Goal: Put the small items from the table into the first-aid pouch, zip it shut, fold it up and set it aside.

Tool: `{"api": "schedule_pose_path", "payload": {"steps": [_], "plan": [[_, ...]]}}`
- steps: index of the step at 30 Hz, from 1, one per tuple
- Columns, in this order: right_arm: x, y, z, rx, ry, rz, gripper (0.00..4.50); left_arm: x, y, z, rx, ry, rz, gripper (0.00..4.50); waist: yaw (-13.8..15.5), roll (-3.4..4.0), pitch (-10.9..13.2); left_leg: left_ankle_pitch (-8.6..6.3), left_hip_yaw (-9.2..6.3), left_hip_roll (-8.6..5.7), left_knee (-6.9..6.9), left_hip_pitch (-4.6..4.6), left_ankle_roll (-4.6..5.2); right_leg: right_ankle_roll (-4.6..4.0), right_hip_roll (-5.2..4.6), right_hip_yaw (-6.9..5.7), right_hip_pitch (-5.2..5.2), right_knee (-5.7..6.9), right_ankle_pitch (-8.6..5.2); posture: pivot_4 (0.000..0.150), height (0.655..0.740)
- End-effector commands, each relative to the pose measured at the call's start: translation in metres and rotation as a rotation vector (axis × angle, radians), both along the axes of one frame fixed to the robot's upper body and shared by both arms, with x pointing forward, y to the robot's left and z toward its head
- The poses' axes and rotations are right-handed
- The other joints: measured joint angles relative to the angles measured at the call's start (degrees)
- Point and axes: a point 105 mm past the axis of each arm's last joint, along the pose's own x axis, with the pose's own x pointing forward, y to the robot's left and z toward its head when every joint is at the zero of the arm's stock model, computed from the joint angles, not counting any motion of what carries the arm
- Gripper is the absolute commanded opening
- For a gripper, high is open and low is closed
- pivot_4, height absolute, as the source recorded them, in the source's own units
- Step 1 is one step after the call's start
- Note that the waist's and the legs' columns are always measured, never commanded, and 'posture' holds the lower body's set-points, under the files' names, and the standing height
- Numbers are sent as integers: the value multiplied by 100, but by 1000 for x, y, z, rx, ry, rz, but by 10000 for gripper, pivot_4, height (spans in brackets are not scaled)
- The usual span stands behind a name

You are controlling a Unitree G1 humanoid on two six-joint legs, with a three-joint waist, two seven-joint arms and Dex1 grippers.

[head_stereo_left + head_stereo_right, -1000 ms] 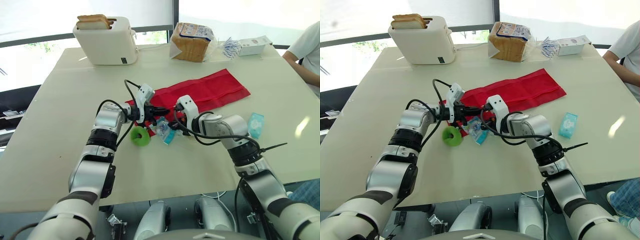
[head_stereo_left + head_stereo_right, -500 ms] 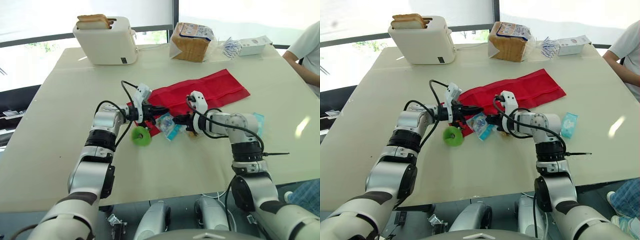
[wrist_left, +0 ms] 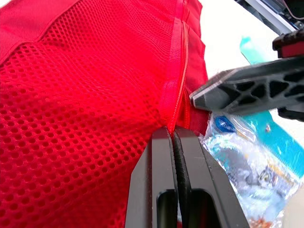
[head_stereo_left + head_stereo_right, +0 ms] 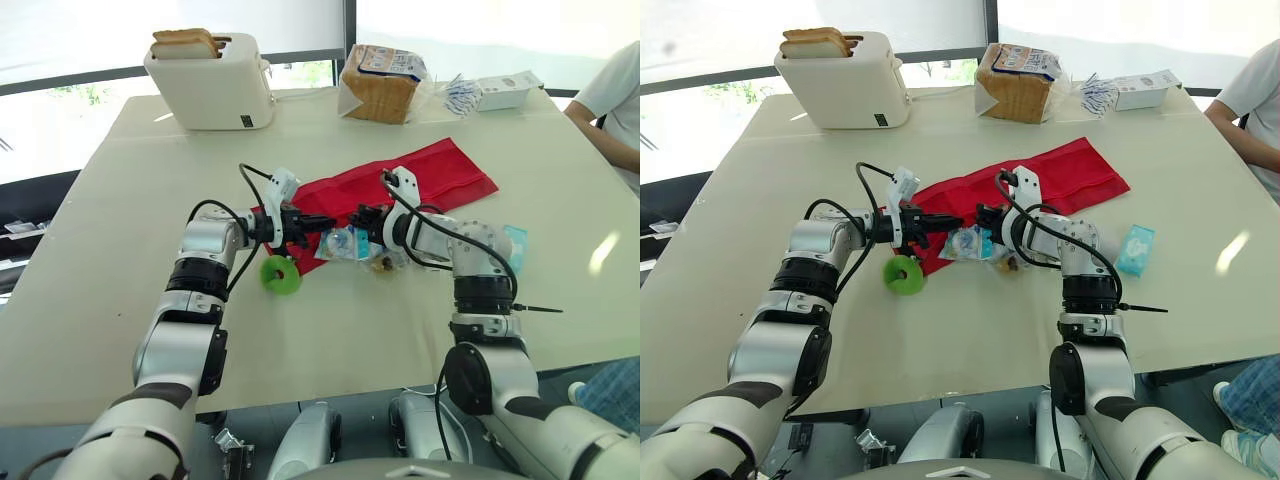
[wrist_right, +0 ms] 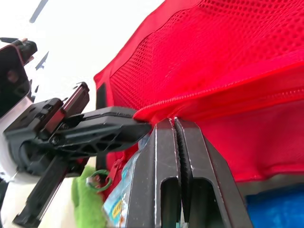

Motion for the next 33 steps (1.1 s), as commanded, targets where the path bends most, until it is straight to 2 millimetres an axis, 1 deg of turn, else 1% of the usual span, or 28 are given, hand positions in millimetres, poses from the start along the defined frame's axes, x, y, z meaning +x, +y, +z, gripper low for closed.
{"api": "schedule_pose_path", "payload": {"steps": [1, 2, 3, 4, 5, 6, 8, 11, 13, 14, 18, 24, 28, 33], "plan": [[-10, 19, 15, -2, -97, 116, 2803, 4, -4, 23, -11, -72, -21, 0, -3, 0, 0, 0, 0, 0, 0, 0, 0, 0, 0, 0, 0, 0, 0, 1500, 7400], [-12, 15, 13, -30, -116, 135, 6699, 3, -4, 23, -6, -73, -27, 0, -3, 0, 0, 0, 0, 0, 0, 0, 0, 0, 0, 0, 0, 0, 0, 1500, 7400], [-14, 13, 12, -49, -128, 149, 8967, 3, -5, 23, -3, -73, -32, 0, 6, 0, 0, 0, 0, 0, 0, 0, 0, 0, 0, 0, 0, 0, 0, 1500, 7400], [-16, 11, 11, -91, -153, 181, 14519, 3, -5, 22, 10, -80, -39, 0, 13, 0, 0, 0, 0, 0, 1, 0, 0, 0, -1, -1, 1, 0, 0, 1500, 7400], [-18, 10, 9, -128, -173, 208, 17274, 3, -4, 22, 21, -85, -44, 0, 19, 0, 0, 0, 0, 0, 2, 0, 0, 0, -1, -1, 1, 0, 0, 1500, 7400], [-20, 9, 9, -147, -183, 228, 23161, 2, -4, 22, 27, -90, -47, 0, 31, 0, 0, 0, 0, -1, 3, -1, 0, 0, -1, -1, 3, -1, 0, 1500, 7400], [-22, 8, 9, -171, -199, 268, 32313, 4, -3, 23, 49, -113, -45, 0, 23, 0, 0, 0, 0, -5, 6, -2, 0, 0, -5, -2, 3, -2, 0, 1500, 7400], [-23, 5, 5, -250, -231, 318, 32788, 3, 0, 23, 90, -143, -58, 9291, 14, 0, 0, 0, 0, -2, 3, -1, 0, 0, -3, -3, 1, -1, 0, 1500, 7400], [-27, 8, 2, -266, -232, 359, 32788, 2, 3, 19, 149, -179, -72, 17800, 8, 0, 0, 0, 0, -2, 2, -2, 0, 0, -3, -2, 0, -2, 0, 1500, 7400], [-29, 9, -1, -272, -229, 378, 32788, 1, 5, 16, 181, -201, -79, 22978, 8, 0, 0, 0, 0, -2, 2, -1, 0, 0, -3, -2, 0, -2, 0, 1500, 7400], [-30, 11, -10, -308, -226, 403, 32788, -3, 18, 10, 306, -275, -91, 22978, 15, 0, 0, 0, 0, -1, 1, 0, 0, 0, -4, -1, 0, -3, 0, 1500, 7400], [-30, 11, -12, -337, -244, 439, 32788, -9, 32, 7, 444, -365, -131, 22978, 53, 0, 0, 0, 0, -3, 4, -1, 0, 0, -8, -5, 2, -5, 0, 1500, 7400], [-29, 13, -14, -353, -253, 463, 32788, -7, 29, 6, 452, -384, -135, 22978, 71, 0, 0, 0, 0, -4, 5, -1, 0, 0, -9, -7, 3, -5, 0, 1500, 7400], [-31, 16, -19, -366, -240, 485, 32788, -13, 15, 5, 413, -367, -188, 22978, 64, 0, 0, 0, 0, -4, 5, -1, 0, 0, -9, -10, 2, -4, 0, 1500, 7400]]}}
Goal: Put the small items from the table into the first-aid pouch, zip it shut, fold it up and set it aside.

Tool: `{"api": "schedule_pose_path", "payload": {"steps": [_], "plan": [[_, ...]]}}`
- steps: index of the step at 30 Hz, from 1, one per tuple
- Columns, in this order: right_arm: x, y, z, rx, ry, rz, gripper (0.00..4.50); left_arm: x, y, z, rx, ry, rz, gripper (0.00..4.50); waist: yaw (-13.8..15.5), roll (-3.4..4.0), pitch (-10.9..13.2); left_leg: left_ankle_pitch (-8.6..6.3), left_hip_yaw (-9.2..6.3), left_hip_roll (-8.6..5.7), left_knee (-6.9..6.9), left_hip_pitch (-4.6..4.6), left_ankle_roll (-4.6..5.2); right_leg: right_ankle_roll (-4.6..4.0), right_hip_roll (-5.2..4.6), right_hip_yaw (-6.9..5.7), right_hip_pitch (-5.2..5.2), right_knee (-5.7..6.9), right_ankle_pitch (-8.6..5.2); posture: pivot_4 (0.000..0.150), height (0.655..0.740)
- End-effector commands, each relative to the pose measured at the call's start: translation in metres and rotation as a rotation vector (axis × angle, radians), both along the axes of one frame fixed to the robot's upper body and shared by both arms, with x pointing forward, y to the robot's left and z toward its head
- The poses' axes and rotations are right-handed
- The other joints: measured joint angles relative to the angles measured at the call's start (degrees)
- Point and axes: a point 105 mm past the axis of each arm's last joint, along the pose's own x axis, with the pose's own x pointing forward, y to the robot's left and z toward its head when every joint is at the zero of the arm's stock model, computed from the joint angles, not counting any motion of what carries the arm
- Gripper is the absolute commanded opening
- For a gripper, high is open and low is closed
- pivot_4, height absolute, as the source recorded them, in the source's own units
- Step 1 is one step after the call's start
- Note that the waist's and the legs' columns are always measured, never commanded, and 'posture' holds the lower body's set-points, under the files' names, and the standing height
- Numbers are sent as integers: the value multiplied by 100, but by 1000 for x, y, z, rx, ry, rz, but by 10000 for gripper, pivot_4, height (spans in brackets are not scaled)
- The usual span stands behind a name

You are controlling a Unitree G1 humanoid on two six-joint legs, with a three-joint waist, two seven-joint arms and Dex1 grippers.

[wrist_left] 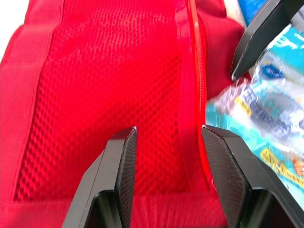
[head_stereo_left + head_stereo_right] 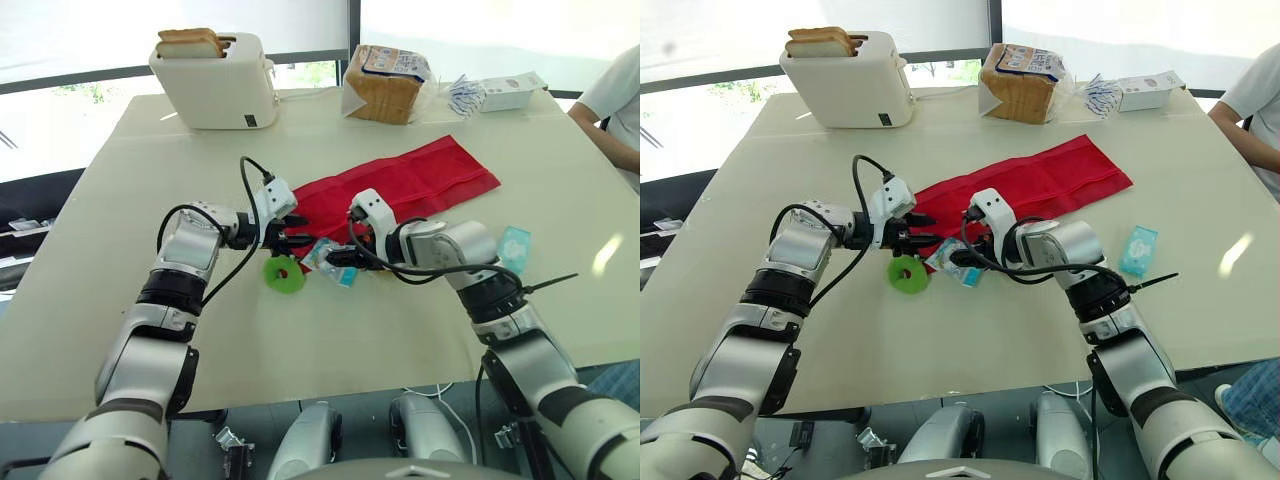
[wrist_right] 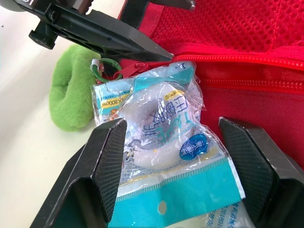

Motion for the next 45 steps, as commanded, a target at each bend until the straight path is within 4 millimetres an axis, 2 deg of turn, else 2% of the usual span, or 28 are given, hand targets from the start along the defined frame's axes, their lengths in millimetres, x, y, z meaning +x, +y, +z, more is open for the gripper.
{"api": "schedule_pose_path", "payload": {"steps": [1, 2, 3, 5, 8, 10, 12, 13, 15, 22, 26, 30, 34, 37, 42, 45], "plan": [[-1, 6, 4, 2, -12, 29, 32788, -5, -11, 12, -26, -10, -54, 22978, -5, 0, 0, 0, 0, 0, 0, 0, 0, 0, 0, 0, 0, 0, 0, 1500, 7400], [-1, 5, 3, -3, -9, 27, 32788, -5, -11, 12, -25, -2, -59, 22978, -10, 0, 0, 0, 0, 0, 0, 0, 0, 0, 0, 0, 0, 0, 0, 1500, 7400], [-1, 5, 1, -11, -5, 26, 28942, -6, -12, 10, -12, -2, -65, 23270, -14, 0, 0, 0, 0, 0, 0, 0, 0, 0, 0, 0, 0, 1, 0, 1500, 7400], [-2, 4, -3, -24, 2, 28, 25446, -5, -13, 6, 14, -8, -74, 23270, -14, 0, 0, 0, 0, 0, 0, 1, 0, 0, 0, 0, 0, 1, 0, 1500, 7400], [-2, 3, -7, -40, 3, 29, 11424, -2, -16, 2, 35, -19, -75, 23270, -14, 0, 0, 0, 0, 0, 0, 1, 0, 0, 0, 0, 0, 1, 0, 1500, 7400], [-4, 1, -10, -64, -3, 33, 2571, 0, -16, -1, 64, -40, -78, 18225, -21, 0, 0, 0, 0, 0, 0, 1, 0, 0, 0, 0, 0, 1, 0, 1500, 7400], [-5, -1, -12, -78, -9, 38, 154, 1, -16, -1, 56, -41, -77, 14667, -24, 0, 0, 0, 0, 0, 0, 2, 0, 0, 0, -1, 0, 2, 0, 1500, 7400], [-6, -2, -13, -82, -10, 40, 0, 1, -17, 0, 42, -35, -75, 7750, -21, 0, 0, 0, 0, 0, 0, 2, 0, 0, 0, -1, 0, 2, 0, 1500, 7400], [-8, -5, -13, -81, -10, 39, 0, 0, -16, 2, 6, -9, -67, 543, -12, 0, 0, 0, 0, 0, 0, 1, 0, 0, -1, -1, 0, 1, 0, 1500, 7400], [-12, -13, -5, -10, 23, -23, 0, 2, -13, 14, -116, 60, -13, 543, 3, 0, 0, 0, 0, 0, 1, 1, 0, 0, -1, -2, 0, 2, 0, 1500, 7400], [-7, -19, 9, 111, 74, -138, 0, 1, -13, 23, -213, 103, 2, 543, 13, 0, 0, 0, 0, 0, 2, 0, 0, 0, -1, -1, 1, 2, 0, 1500, 7400], [-5, -18, 30, 246, 110, -190, 0, 0, -12, 23, -228, 114, 14, 543, 10, 0, 0, 0, 0, 0, 2, 0, 0, 0, -1, -1, 0, 3, 0, 1500, 7400], [-2, -36, 29, 230, 93, -253, 0, 1, -14, 23, -237, 116, 18, 543, 12, 0, 0, 0, 0, 0, 1, 0, 0, 0, -1, -1, 0, 3, 0, 1500, 7400], [-6, -47, 39, 341, 124, -282, 0, 1, -17, 23, -244, 118, 17, 543, 24, 0, 0, 0, 0, -1, 1, 0, 0, 0, -2, -1, 0, 2, 0, 1500, 7400], [-11, -48, 45, 383, 144, -286, 0, 0, -20, 25, -273, 127, 15, 543, 13, 0, 0, 0, 0, 0, 1, 0, 0, 0, -1, 0, 0, 4, 0, 1500, 7400], [-8, -42, 37, 255, 102, -284, 0, -1, -21, 29, -290, 125, 13, 543, -10, 1, 0, 0, 0, 1, -2, 1, 0, 0, 0, 0, -1, 4, 0, 1500, 7400]]}}
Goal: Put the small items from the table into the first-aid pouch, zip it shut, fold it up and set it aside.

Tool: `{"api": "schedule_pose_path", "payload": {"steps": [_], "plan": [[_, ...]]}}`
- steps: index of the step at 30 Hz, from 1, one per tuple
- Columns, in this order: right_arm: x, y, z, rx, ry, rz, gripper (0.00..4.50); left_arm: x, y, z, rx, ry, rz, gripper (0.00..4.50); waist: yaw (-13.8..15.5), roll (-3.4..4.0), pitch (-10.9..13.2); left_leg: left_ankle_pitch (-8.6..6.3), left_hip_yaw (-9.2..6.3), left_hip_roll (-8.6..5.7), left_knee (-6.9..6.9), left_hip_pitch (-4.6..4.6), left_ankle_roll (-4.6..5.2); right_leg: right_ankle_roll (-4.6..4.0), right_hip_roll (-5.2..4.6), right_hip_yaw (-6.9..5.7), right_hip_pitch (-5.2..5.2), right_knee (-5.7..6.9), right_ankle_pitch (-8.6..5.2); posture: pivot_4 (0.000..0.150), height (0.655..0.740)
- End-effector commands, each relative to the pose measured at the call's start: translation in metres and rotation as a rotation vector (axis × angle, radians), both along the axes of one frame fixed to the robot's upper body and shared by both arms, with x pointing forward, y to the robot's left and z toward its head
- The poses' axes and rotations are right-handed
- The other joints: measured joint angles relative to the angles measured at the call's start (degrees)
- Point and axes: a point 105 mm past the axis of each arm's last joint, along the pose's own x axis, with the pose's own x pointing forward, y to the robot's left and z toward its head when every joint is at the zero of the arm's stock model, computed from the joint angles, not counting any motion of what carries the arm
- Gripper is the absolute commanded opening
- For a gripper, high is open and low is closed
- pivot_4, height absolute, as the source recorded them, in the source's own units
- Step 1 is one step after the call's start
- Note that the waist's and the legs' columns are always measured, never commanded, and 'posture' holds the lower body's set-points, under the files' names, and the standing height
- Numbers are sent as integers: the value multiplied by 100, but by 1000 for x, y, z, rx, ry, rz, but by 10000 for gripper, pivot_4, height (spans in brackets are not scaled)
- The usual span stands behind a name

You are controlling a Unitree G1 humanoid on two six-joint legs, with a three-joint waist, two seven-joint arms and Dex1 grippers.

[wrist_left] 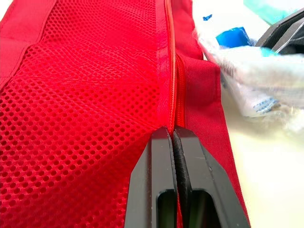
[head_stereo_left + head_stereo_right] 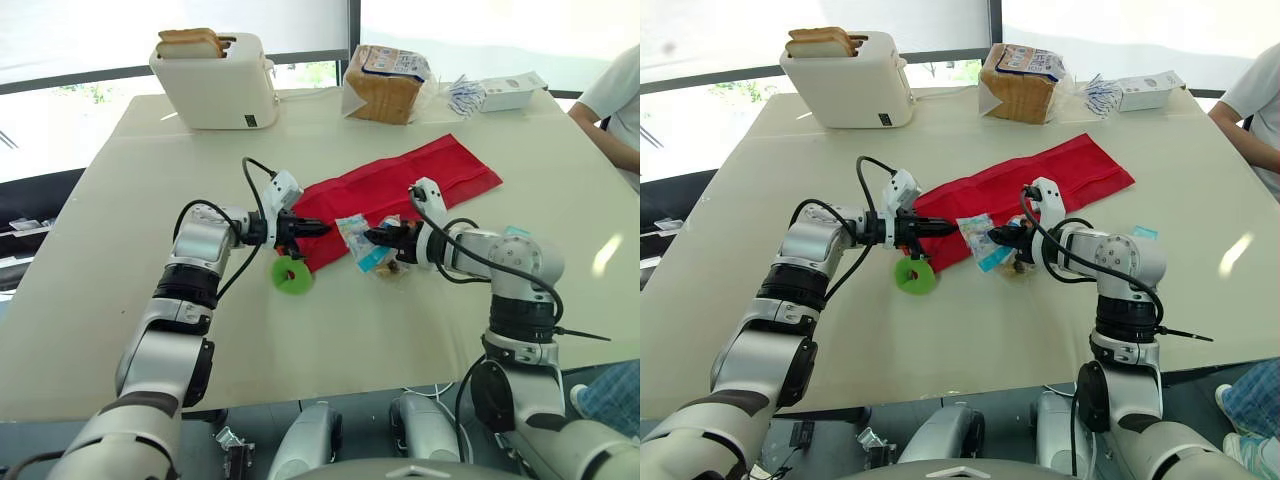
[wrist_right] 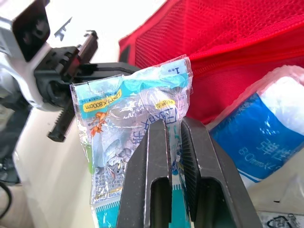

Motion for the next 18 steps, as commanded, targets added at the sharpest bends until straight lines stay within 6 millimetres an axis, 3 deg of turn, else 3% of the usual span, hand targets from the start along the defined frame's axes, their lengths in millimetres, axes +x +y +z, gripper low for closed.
{"api": "schedule_pose_path", "payload": {"steps": [1, 6, 10, 18], "plan": [[2, 13, 2, -147, -77, 36, 0, 0, -3, 19, -51, -53, -11, 543, -18, 0, 0, 0, 0, 0, 0, 0, 0, 0, 0, 0, -1, 0, 0, 1500, 7400], [16, 33, -8, -245, -101, 45, 0, -2, -4, 21, -63, -53, -16, 543, -43, 1, 0, 0, 0, 0, 1, 0, 0, 0, 0, 0, -1, 0, 0, 1500, 7400], [31, 45, 0, -254, -144, 34, 0, -5, -4, 19, -60, -47, -21, 543, -40, 1, 0, 0, 0, 0, 0, 0, 0, 0, 0, -1, -1, -1, 0, 1500, 7400], [45, 42, -1, -341, -207, -18, 0, -10, -2, 13, -57, -16, -10, 543, -50, 1, 1, 0, 0, -1, 0, 0, 0, 0, -1, -1, -1, -2, 0, 1500, 7400]]}}
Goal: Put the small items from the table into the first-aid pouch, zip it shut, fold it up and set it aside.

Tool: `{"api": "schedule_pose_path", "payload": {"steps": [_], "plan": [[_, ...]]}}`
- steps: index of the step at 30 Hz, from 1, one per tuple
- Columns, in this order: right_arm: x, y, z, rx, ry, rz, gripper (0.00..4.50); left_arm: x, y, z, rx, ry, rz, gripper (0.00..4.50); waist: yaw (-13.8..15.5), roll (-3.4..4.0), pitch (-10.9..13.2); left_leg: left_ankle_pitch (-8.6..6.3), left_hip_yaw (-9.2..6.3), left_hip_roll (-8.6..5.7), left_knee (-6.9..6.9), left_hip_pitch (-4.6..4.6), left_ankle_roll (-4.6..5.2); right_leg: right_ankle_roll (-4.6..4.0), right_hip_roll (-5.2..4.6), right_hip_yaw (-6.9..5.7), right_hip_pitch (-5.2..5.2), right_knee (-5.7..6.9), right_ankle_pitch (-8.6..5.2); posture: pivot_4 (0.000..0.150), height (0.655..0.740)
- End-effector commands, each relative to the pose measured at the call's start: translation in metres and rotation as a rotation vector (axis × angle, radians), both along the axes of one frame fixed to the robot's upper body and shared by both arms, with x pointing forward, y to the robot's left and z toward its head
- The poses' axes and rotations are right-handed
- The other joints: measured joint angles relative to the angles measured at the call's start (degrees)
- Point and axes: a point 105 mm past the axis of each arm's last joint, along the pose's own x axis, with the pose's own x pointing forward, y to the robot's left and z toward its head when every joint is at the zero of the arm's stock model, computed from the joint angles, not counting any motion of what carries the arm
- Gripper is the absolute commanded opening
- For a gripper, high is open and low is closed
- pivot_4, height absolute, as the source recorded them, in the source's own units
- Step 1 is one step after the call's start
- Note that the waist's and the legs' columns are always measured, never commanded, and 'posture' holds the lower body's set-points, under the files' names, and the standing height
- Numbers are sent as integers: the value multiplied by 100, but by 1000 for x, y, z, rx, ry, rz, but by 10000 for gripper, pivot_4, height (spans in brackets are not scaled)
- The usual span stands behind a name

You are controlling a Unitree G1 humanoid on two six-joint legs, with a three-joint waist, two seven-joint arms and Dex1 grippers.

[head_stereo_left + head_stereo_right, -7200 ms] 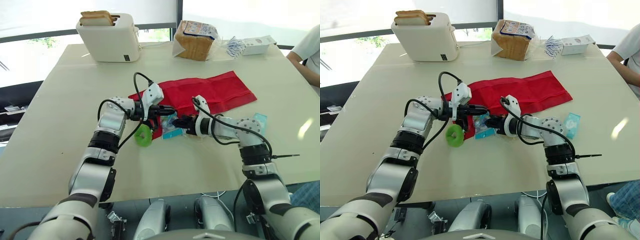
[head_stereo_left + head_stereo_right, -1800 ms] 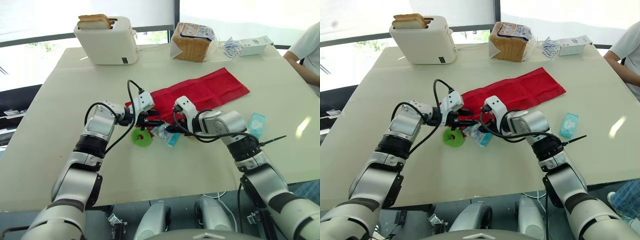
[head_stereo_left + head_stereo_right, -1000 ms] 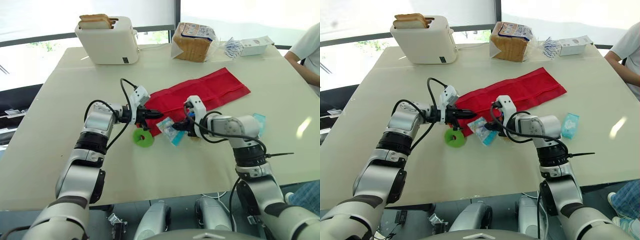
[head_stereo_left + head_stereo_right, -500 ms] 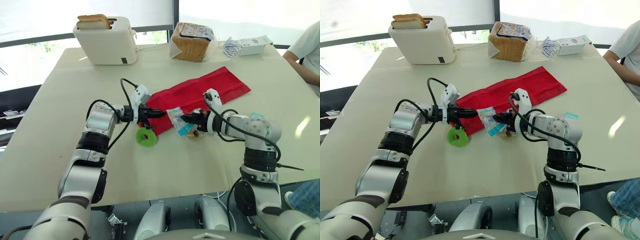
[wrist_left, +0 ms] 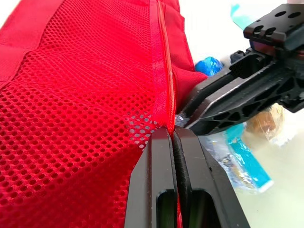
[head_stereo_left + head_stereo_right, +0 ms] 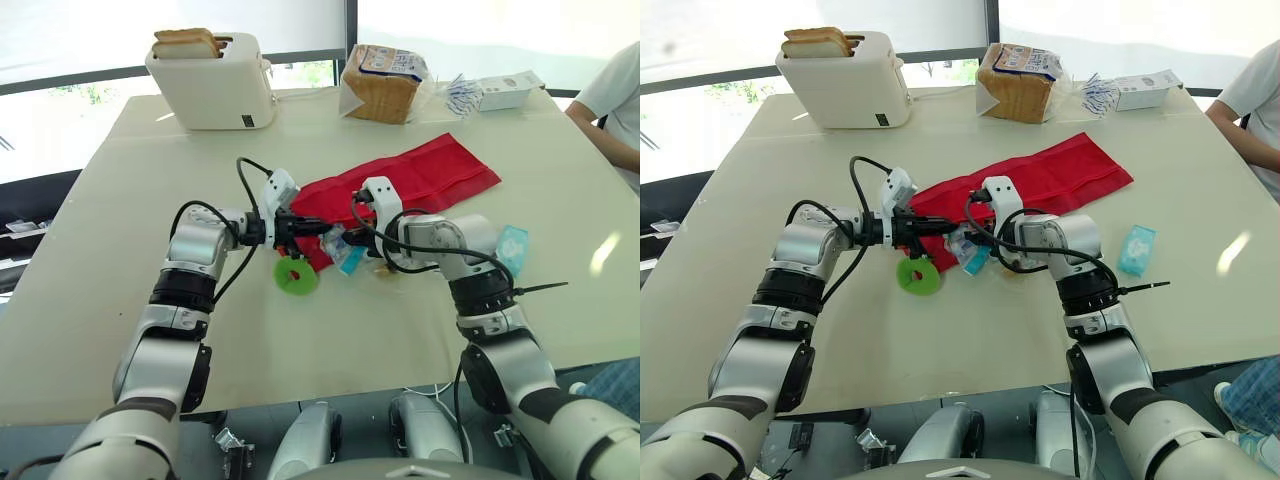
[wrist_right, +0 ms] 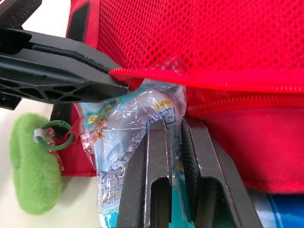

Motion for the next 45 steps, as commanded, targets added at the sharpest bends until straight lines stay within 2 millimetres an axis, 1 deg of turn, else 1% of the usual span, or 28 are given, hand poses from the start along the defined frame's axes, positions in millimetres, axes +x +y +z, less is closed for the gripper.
{"api": "schedule_pose_path", "payload": {"steps": [1, 5, 9, 12, 15, 17, 18, 19, 20, 21, 22, 25, 26, 27, 28, 29, 31, 32, 33, 41, 45], "plan": [[13, 0, 20, 11, -95, -47, 0, -3, -1, 12, -23, -34, -18, 543, 0, 0, 0, 0, 0, 0, 0, 0, 0, 0, 0, 0, 0, 0, 0, 1500, 7400], [16, 2, 24, 45, -92, -82, 0, -5, -1, 12, -22, -30, -21, 543, -1, 0, 0, 0, 0, 0, 0, 0, 0, 0, 0, 0, 0, 0, 0, 1500, 7400], [20, 11, 29, 108, -69, -118, 0, -6, -4, 10, -14, -27, -28, 543, -4, 0, 0, 0, 0, 0, -1, 0, 0, 0, 0, 0, 0, 0, 0, 1500, 7400], [25, 18, 28, 163, -53, -166, 0, -6, -5, 9, -12, -25, -30, 543, -7, 1, 0, 0, 0, 0, -1, 0, 0, 0, 0, 0, 0, 0, 0, 1500, 7400], [22, 22, 25, 237, -24, -150, 0, -5, -5, 7, 1, -25, -22, 543, -3, 1, 0, 0, 0, 0, -1, 1, 0, 0, 0, 0, 0, 0, 0, 1500, 7400], [17, 20, 25, 279, -17, -121, 8969, -3, -2, 5, 16, -29, -7, 0, -5, 1, 0, 0, 0, 0, -1, 1, 0, 0, 0, 0, 1, 0, 0, 1500, 7400], [14, 17, 26, 276, -34, -103, 12177, -2, -1, 5, 21, -31, -2, 0, -6, 1, 0, 0, 0, 0, -1, 1, 0, 0, 0, 0, 1, 0, 0, 1500, 7400], [11, 15, 30, 279, -56, -83, 18036, -1, 0, 5, 24, -34, 1, 0, -7, 1, 1, 0, -1, 0, -3, 1, 0, 0, 0, -1, 1, 0, 0, 1500, 7400], [8, 13, 35, 295, -86, -65, 21112, 0, 0, 5, 28, -37, 4, 0, -6, 2, 1, 0, -1, 0, -3, 1, 0, 0, 0, 0, 0, 0, 0, 1500, 7400], [3, 11, 40, 299, -114, -38, 26291, 0, 1, 5, 35, -42, 5, 0, 4, 3, 2, 0, -1, 0, -2, 1, 0, 0, 0, 0, 0, 1, 0, 1500, 7400], [-3, 8, 43, 280, -142, 3, 29790, 1, 1, 4, 42, -47, 4, 0, 3, 4, 2, 0, -1, 0, -1, -1, 0, 0, 0, 0, 0, -1, 0, 1500, 7400], [-28, 0, 49, 218, -240, 163, 29790, 3, 3, 5, 51, -54, 4, 0, 13, 5, 4, 0, -1, -1, 1, -1, 0, 0, -1, -1, 0, 1, 0, 1500, 7400], [-34, -2, 48, 198, -262, 200, 27260, 4, 3, 5, 52, -56, 5, 0, 9, 5, 3, 0, -1, -1, 0, -1, 0, 0, 0, -1, 1, -2, 0, 1500, 7400], [-36, -6, 45, 163, -275, 220, 23404, 4, 3, 5, 52, -57, 5, 0, 9, 5, 3, 0, -1, -1, 0, 0, 0, 0, 0, -1, 1, -1, 0, 1500, 7400], [-40, -7, 40, 115, -296, 260, 20487, 4, 3, 6, 52, -57, 5, 0, 9, 5, 3, 0, -1, -1, 0, -1, 0, 0, 1, -1, 1, -2, 0, 1500, 7400], [-41, -8, 33, 82, -302, 272, 15226, 4, 3, 6, 50, -58, 4, 0, 6, 5, 3, 0, -1, -1, 0, 0, 0, 0, 1, -1, 2, -2, 0, 1500, 7400], [-40, -8, 17, -13, -321, 297, 6240, 3, 3, 7, 47, -59, 1, 0, 2, 5, 3, 0, 0, 0, 0, 0, 0, 0, 3, 0, 1, -1, 0, 1500, 7400], [-39, -8, 11, -44, -332, 304, 1512, 3, 3, 7, 47, -59, 0, 0, 2, 5, 3, 0, 0, 1, -1, 0, 0, 0, 3, 0, 0, -1, 0, 1500, 7400], [-38, -6, 8, -55, -334, 306, 579, 3, 3, 8, 46, -60, -1, 0, 4, 5, 4, 0, 1, 1, 0, 0, 0, 0, 3, 0, 0, -1, 0, 1500, 7400], [-26, 6, -1, -68, -339, 276, 579, 1, 4, 8, 46, -59, -4, 0, 40, 4, 4, 0, 2, 0, 3, 0, 0, 0, 0, 0, 2, -4, 0, 1500, 7400], [-20, 11, -9, -102, -330, 268, 579, 0, 5, 7, 45, -58, -4, 0, 38, 4, 4, 0, 2, 0, 2, 0, 0, 0, 0, -1, 1, -4, 0, 1500, 7400]]}}
